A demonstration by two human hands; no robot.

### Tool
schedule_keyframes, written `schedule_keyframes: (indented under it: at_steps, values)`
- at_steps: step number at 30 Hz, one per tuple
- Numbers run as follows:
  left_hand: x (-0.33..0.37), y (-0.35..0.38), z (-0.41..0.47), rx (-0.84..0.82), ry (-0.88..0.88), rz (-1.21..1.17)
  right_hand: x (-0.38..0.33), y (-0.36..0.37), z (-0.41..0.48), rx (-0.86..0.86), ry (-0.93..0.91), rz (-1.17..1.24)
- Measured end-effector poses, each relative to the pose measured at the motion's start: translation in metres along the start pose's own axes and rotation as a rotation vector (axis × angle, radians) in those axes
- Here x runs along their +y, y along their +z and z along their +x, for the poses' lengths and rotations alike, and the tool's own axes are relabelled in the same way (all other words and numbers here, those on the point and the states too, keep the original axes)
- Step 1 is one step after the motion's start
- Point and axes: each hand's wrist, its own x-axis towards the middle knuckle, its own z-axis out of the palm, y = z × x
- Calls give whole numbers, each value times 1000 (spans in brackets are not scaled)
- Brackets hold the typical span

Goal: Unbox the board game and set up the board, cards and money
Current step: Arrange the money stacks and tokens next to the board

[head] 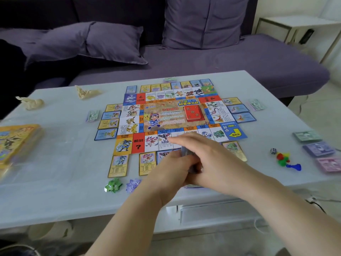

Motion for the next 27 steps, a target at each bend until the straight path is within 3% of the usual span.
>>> schedule_keyframes:
  at_steps: [6,9,12,14,17,24,27]
  values:
    - [7,-1,-5,-164,-39,-211,1,-7,-2,-5,25,31]
    - [5,-4,-4,-132,-23,-139,-5,-10,-6,-54,33,6]
    - [9,-5,-4,-67,6,-155,-6,-22,-8,-65,207,184]
    - [14,-7,-4,-42,23,-180,2,-28,-6,56,326,262]
    - [17,-8,-7,-39,44,-74,9,-30,-1,177,467,441]
    - [12,-9,-7,45,102,277,18,-23,0,-3,512,389]
    - [10,-11,-4,113,103,305,23,-21,-2,-8,524,371]
